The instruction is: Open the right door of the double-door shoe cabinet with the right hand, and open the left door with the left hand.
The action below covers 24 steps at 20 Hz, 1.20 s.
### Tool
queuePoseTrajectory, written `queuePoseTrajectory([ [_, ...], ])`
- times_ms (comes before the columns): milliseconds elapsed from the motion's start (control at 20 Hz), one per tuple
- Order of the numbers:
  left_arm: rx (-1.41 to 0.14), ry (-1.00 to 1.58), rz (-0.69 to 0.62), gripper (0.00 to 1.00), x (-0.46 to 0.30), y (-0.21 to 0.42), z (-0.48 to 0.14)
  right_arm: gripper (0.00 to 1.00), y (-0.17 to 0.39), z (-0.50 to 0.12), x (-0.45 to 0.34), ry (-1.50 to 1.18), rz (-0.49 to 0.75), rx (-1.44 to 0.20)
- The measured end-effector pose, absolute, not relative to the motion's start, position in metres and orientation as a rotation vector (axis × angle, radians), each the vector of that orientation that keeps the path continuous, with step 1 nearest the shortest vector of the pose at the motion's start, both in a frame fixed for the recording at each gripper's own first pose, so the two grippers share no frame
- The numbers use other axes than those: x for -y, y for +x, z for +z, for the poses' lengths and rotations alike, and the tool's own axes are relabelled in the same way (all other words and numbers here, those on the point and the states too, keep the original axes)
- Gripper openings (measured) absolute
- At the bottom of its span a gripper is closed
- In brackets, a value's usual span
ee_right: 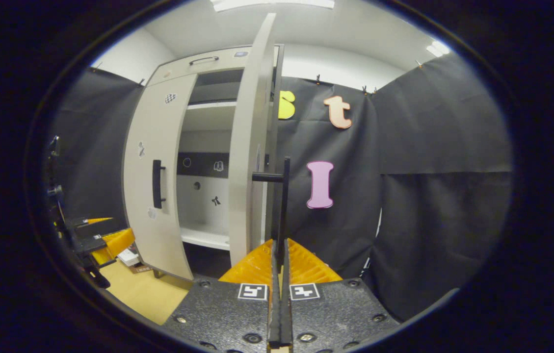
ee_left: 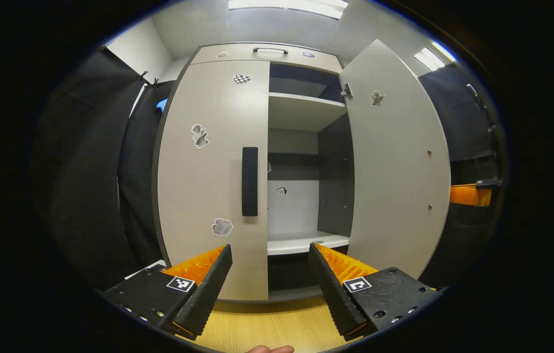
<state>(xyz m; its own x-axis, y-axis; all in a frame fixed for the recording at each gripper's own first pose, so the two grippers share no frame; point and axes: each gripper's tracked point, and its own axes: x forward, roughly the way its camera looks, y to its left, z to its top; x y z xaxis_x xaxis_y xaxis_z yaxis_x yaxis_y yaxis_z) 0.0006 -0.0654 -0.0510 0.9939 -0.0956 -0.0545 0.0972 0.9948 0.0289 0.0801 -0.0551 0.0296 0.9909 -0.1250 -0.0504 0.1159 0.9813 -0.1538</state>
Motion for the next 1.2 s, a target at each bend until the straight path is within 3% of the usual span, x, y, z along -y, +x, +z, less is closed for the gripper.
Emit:
queuePoseTrajectory([
  [200,-0.037,0.014,-0.065,0.94,0.052,0.007,-0.047,0.04,0.053,0.046,-0.011,-0.092,0.021,0.004],
  [400,-0.041,-0.027,-0.094,0.94,0.050,0.022,-0.032,0.03,0.083,0.047,-0.045,-0.090,0.055,0.007],
  [700,0.015,0.041,-0.066,0.94,0.035,0.056,0.006,0.04,0.131,0.029,-0.043,-0.030,-0.034,-0.035],
  [800,0.021,0.058,-0.065,0.94,0.035,0.071,0.012,0.35,0.134,0.033,-0.046,0.005,-0.036,-0.002],
  [850,0.021,0.061,-0.068,0.94,0.037,0.079,0.014,0.61,0.134,0.035,-0.045,0.006,-0.041,0.007],
  [900,0.019,0.061,-0.076,0.95,0.040,0.087,0.015,0.62,0.133,0.036,-0.042,-0.001,-0.047,0.014],
  [950,0.014,0.058,-0.078,0.95,0.042,0.097,0.015,0.77,0.131,0.039,-0.040,-0.009,-0.057,0.022],
  [1200,-0.010,0.077,-0.061,0.95,0.047,0.139,0.015,0.75,0.121,0.045,-0.038,-0.027,-0.048,0.061],
])
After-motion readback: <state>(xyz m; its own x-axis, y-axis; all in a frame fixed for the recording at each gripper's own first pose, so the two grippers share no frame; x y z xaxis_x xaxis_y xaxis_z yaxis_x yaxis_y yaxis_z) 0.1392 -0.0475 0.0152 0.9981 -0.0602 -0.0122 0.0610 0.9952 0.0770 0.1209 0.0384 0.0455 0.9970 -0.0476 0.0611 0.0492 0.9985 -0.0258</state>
